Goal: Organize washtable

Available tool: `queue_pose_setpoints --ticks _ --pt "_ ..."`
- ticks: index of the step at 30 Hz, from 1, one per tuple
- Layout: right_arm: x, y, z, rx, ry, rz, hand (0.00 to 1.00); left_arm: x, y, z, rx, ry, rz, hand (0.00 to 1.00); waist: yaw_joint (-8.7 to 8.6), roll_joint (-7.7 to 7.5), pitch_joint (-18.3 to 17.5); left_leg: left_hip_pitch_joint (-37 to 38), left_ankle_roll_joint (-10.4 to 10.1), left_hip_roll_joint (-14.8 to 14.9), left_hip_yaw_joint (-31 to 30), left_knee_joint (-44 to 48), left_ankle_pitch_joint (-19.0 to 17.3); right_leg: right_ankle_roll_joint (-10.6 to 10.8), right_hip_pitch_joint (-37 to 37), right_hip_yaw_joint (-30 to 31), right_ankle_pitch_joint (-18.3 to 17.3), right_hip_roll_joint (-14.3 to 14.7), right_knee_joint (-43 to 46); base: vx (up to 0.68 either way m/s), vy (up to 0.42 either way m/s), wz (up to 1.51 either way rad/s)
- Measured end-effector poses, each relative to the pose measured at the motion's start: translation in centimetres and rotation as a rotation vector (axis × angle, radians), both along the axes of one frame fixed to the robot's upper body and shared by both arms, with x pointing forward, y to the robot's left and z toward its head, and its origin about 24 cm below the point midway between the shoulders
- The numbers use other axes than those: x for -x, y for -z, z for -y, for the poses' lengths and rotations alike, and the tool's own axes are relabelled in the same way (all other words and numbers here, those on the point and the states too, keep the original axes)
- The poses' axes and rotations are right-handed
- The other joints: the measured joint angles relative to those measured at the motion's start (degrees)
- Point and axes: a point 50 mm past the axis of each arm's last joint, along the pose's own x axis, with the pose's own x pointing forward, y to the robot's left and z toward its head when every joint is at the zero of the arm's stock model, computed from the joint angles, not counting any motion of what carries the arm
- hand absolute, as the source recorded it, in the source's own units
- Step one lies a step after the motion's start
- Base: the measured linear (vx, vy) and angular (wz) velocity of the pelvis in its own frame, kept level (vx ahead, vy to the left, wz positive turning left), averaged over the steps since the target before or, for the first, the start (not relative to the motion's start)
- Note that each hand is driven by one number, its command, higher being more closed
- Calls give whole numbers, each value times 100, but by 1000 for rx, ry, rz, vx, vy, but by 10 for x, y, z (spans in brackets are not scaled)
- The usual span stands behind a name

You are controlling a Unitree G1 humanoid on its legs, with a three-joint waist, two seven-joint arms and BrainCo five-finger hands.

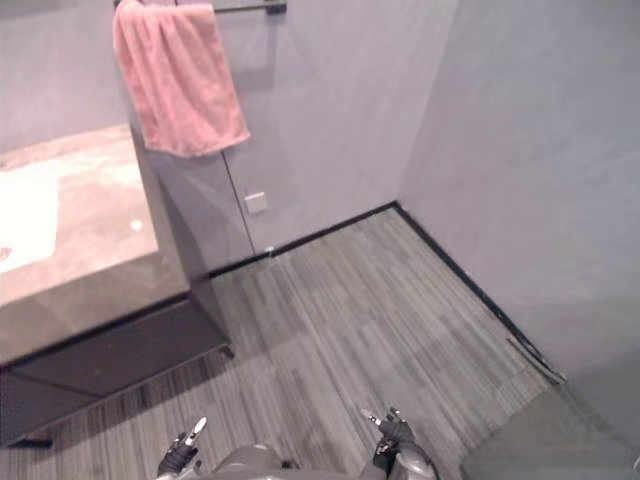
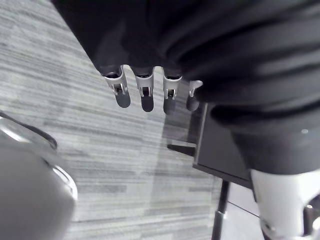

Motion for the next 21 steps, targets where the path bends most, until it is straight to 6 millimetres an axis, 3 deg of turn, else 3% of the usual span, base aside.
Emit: queue_pose_setpoints --ticks 3,4,5,7,9,10,11,12,13,14,15,16,17,18,20,21 --pt "-4 -4 10 34 6 33 0 -13 -2 5 11 11 29 0 -131 40 1 319 -71 25 -352 -201 -38 -62 -283 -324 -65 -120 -1396 348 -22 51" --pt "-2 -4 15 46 8 28 0 -17 -2 9 19 14 41 0 -120 79 12 506 -160 103 -442 -301 -87 -64 -295 -342 23 -98 -2447 367 -87 63" --pt "1 -3 17 50 12 18 0 -17 -2 11 21 14 41 0 -116 88 12 670 -289 198 -573 -348 -159 -51 -276 -316 308 -67 -3497 375 -107 54" --pt "3 -3 17 48 18 10 0 -13 -1 11 21 9 28 0 -110 66 2 955 -522 308 -775 -414 -291 -54 -234 -133 862 16 -4513 422 -214 54" --pt "5 -3 20 56 17 6 0 -2 3 14 33 4 -5 0 -151 47 -35 1226 -663 407 -1134 -430 -385 42 -214 140 1477 54 -4438 495 -351 75" --pt "10 -1 24 66 12 -10 0 3 5 18 47 -1 -24 0 -195 126 -156 1306 -662 565 -1428 -472 -383 126 -341 192 1338 122 -3892 682 -492 72" --pt "9 -2 29 77 6 -12 0 10 7 20 57 -23 -41 0 -126 248 -283 1192 -749 732 -1615 -244 -322 2 -409 53 935 214 -3459 686 -492 54" --pt "8 -2 31 80 4 -13 0 11 7 23 65 -33 -44 0 -111 337 -284 1036 -785 831 -1686 132 -292 -25 -381 -41 787 277 -3342 667 -469 30" --pt "4 -3 33 86 -4 -10 0 13 8 24 73 -45 -52 0 -130 462 -275 502 -887 961 -1802 1276 -17 -120 -254 -228 544 396 -3268 527 -380 23" --pt "3 -3 32 86 -13 -12 0 13 8 23 73 -55 -52 0 -118 530 -248 17 -874 1074 -1825 2263 560 -189 -35 -352 421 521 -3349 520 -338 19" --pt "2 -2 30 87 -33 -15 0 16 8 22 70 -62 -59 0 -91 527 -208 -380 -904 1226 -1810 3096 1127 -273 256 -446 360 626 -3547 516 -290 10" --pt "3 -1 27 76 -41 -22 0 20 9 19 65 -66 -65 0 -86 535 -177 -817 -787 1416 -1611 3965 1032 -345 687 -564 314 756 -3841 403 -191 7" --pt "4 0 25 68 -34 -28 0 19 8 16 56 -63 -58 0 -83 498 -154 -1015 -694 1465 -1451 4238 970 -353 920 -609 309 787 -4009 555 -274 26" --pt "5 1 22 56 -37 -37 0 15 5 9 33 -46 -42 0 -99 365 -87 -1430 -557 1516 -1026 4403 881 -348 1463 -737 311 787 -4452 421 -207 32" --pt "7 2 22 50 -16 -38 0 7 2 5 12 -18 -19 0 -104 261 -55 -1899 -518 1531 -626 3955 827 -300 1930 -967 332 786 -4935 391 -146 51" --pt "6 1 23 56 -2 -36 0 2 1 4 7 -8 -4 0 -90 224 -31 -2091 -517 1555 -217 3244 826 -250 2157 -1145 337 790 -5134 327 -53 54"
